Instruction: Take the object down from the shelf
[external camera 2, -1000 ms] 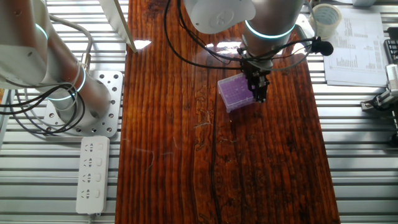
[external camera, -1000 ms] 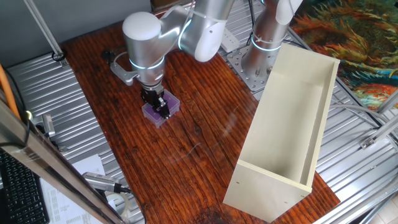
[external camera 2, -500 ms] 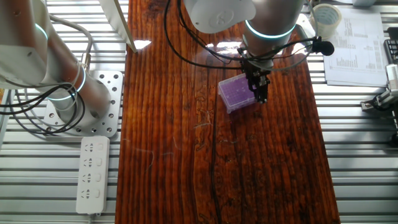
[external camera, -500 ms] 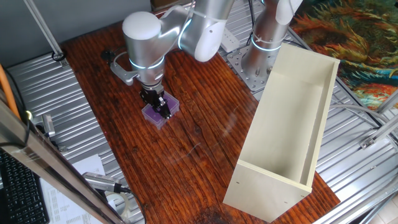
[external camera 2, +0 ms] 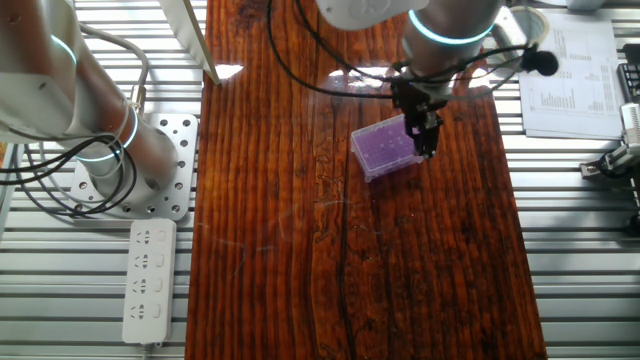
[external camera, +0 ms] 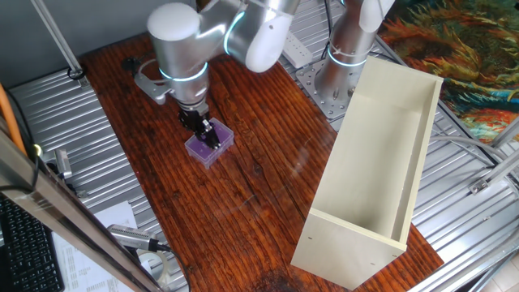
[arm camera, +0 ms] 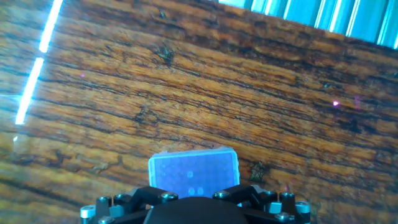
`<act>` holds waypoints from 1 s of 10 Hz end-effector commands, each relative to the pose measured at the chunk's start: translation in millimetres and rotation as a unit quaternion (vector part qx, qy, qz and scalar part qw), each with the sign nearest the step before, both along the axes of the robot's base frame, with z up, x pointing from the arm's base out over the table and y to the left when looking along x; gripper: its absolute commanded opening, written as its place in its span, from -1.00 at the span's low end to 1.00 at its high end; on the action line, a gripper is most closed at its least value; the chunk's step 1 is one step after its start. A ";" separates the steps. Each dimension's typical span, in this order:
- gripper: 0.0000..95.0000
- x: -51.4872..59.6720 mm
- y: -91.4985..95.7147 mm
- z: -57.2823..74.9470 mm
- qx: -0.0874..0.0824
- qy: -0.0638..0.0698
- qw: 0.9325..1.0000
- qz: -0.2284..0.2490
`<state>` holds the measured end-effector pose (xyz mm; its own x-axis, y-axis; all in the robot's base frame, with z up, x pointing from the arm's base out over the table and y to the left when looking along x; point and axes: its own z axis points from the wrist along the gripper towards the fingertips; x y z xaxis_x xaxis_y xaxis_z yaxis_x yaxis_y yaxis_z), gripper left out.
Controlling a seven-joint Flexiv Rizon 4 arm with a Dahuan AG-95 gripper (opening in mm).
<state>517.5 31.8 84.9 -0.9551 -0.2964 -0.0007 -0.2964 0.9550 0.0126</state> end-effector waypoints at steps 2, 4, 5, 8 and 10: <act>-1.00 7.3 -11.6 10.9 -0.025 0.009 0.999 -0.021; -1.00 14.8 -30.5 27.0 -0.027 0.012 0.999 -0.031; -1.00 18.2 -39.4 35.1 -0.026 0.015 0.999 -0.035; -1.00 23.4 -62.5 46.5 -0.024 0.021 0.998 -0.048; -1.00 26.0 -82.8 47.0 -0.021 0.020 0.998 -0.057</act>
<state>544.3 -53.4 131.6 -0.9822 -0.1816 0.0480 -0.1828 0.9829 -0.0215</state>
